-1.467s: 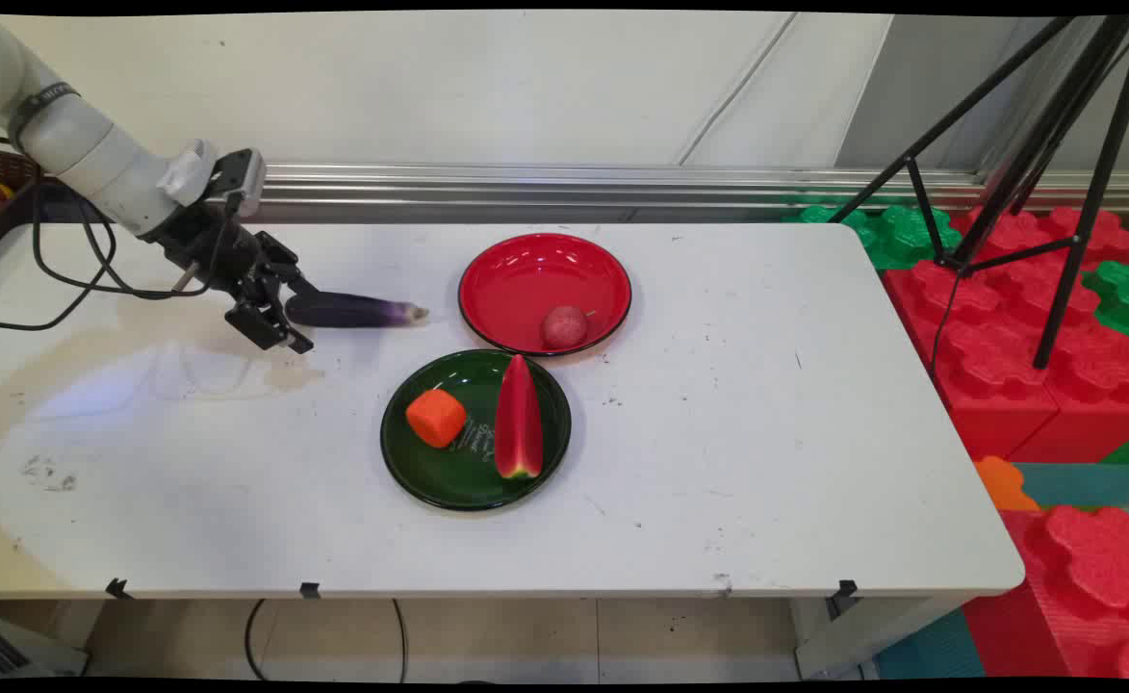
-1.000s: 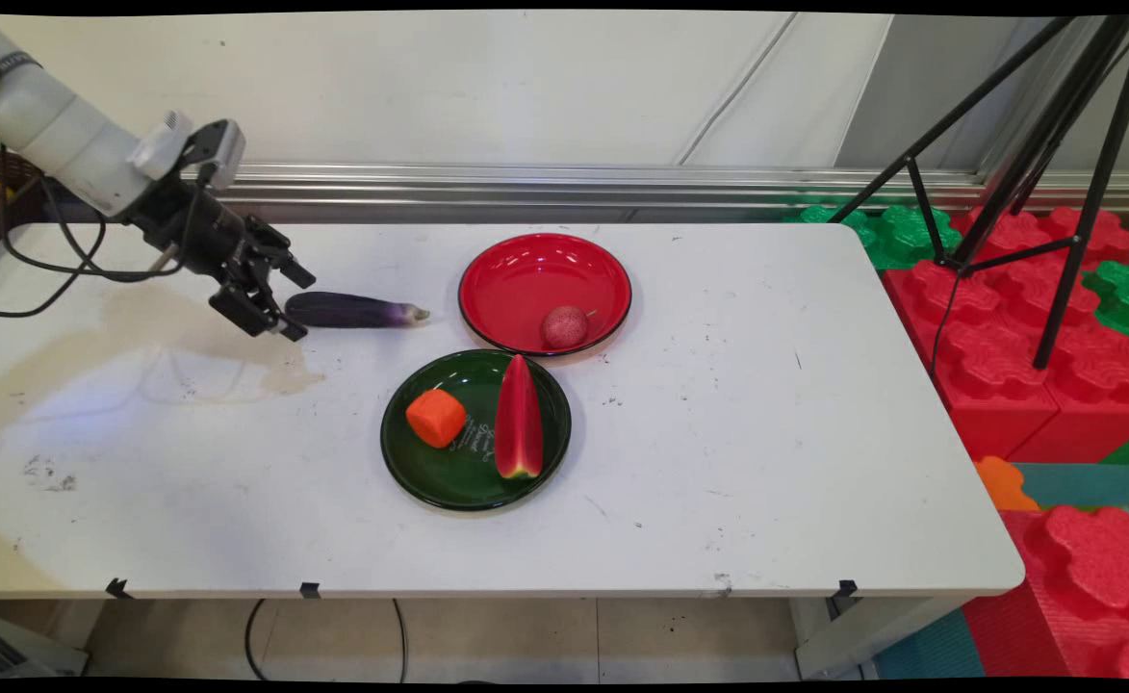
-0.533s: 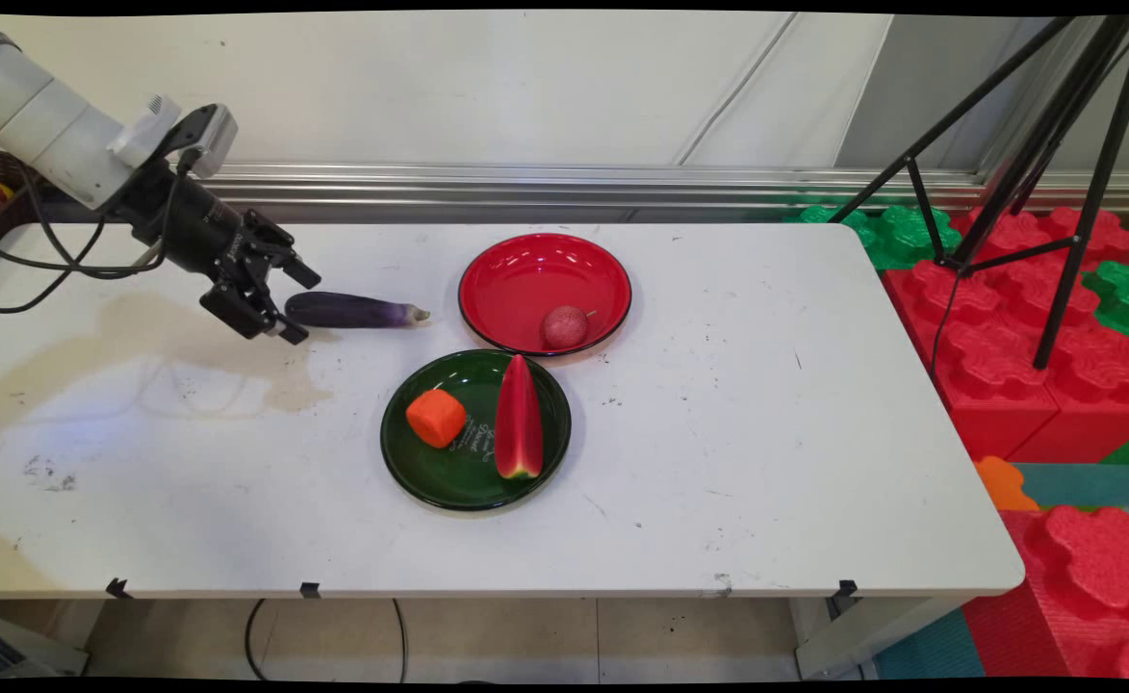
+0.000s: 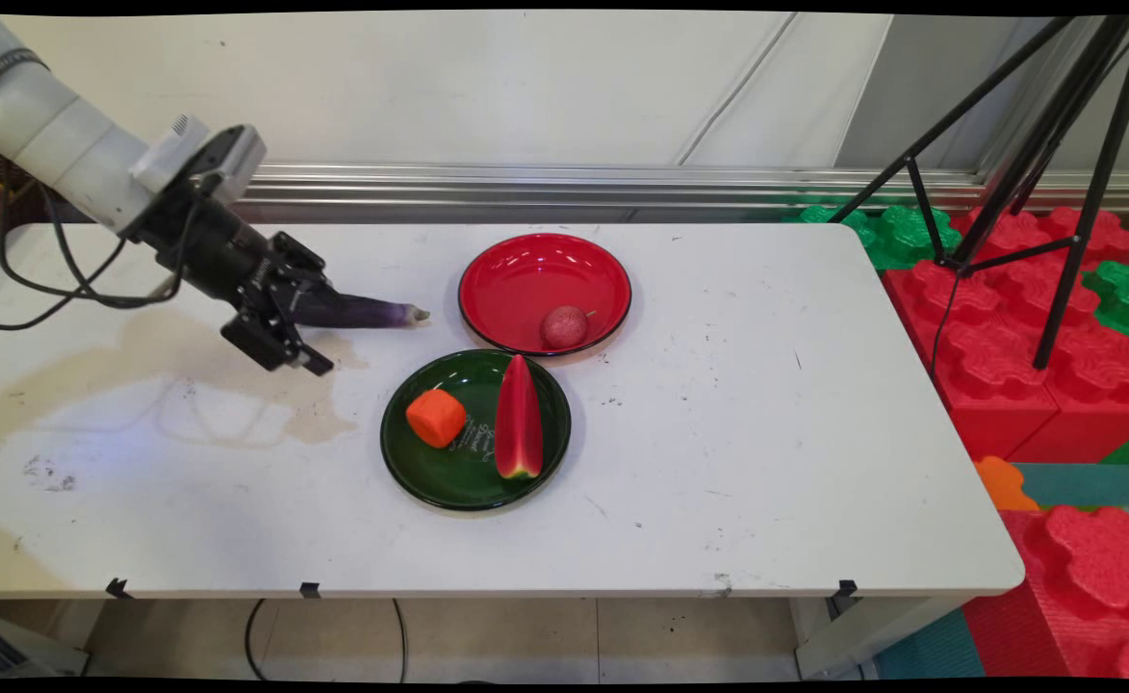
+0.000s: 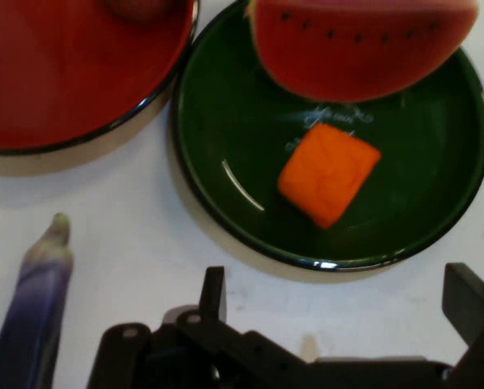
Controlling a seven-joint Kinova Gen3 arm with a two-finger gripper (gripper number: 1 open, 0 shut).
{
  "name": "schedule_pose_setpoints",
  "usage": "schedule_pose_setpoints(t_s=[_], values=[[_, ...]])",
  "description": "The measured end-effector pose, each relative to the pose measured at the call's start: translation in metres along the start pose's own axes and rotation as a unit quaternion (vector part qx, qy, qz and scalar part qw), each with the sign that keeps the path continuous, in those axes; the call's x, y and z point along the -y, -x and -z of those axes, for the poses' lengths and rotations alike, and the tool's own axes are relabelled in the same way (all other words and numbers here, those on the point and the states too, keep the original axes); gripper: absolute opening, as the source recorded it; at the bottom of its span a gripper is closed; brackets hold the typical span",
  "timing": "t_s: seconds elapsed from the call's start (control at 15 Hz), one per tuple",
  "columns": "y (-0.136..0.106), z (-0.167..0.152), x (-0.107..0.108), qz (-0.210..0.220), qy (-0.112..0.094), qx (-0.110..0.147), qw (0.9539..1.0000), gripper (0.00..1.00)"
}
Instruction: Pick up the mandarin from the green plate
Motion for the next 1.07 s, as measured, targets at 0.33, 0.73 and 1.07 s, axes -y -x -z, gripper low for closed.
schedule_pose_setpoints(t_s=[0.33,0.73,1.07], values=[[-0.013,-0.031,-0.011,-0.029,0.018,0.007,0.9994,1.0],[-0.025,-0.068,-0.014,-0.058,0.022,0.022,0.9978,1.0],[-0.032,-0.096,-0.013,-0.083,0.025,0.036,0.9956,1.0]])
